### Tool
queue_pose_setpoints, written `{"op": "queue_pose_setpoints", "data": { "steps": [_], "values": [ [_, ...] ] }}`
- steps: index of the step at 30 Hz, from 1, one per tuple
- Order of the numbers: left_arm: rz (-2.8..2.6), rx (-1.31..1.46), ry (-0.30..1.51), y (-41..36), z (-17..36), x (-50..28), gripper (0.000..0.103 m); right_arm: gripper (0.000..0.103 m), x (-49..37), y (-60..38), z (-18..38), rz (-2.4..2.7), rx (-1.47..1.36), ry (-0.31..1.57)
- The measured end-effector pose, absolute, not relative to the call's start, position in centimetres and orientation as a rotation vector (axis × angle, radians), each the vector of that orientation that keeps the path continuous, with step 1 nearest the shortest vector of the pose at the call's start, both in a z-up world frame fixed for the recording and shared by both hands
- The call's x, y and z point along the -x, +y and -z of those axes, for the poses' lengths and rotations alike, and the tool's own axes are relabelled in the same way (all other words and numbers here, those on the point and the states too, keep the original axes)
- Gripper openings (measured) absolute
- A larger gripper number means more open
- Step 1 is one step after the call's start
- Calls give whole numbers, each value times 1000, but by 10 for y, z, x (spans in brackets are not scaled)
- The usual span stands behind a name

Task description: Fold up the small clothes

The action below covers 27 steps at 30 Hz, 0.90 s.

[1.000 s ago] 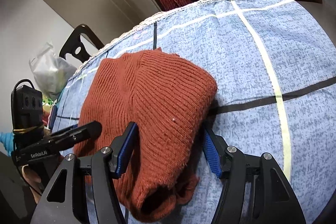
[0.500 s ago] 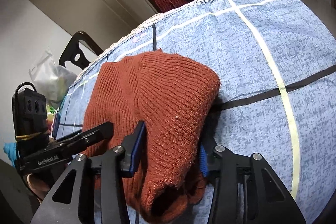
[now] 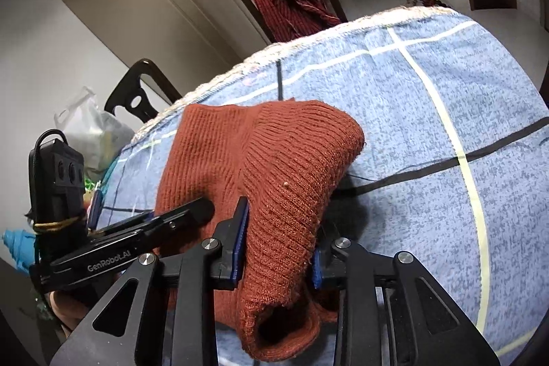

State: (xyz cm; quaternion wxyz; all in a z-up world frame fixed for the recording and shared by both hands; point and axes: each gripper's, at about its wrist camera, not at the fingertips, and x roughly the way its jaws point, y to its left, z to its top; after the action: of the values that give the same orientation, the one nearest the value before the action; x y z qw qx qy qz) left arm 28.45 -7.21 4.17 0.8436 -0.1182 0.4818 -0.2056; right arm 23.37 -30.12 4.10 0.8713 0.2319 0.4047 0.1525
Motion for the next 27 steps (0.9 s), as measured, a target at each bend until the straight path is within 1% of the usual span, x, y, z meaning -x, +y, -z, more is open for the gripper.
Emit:
{"op": "queue_pose_setpoints", "data": {
  "steps": [11, 27],
  "values": [
    [423, 247, 976, -41, -65, -270, 39, 29, -222, -276, -57, -363, -481, 821],
    [363, 252, 971, 24, -69, -254, 39, 29, -221, -215, -63, -439, -462, 829]
  ]
}}
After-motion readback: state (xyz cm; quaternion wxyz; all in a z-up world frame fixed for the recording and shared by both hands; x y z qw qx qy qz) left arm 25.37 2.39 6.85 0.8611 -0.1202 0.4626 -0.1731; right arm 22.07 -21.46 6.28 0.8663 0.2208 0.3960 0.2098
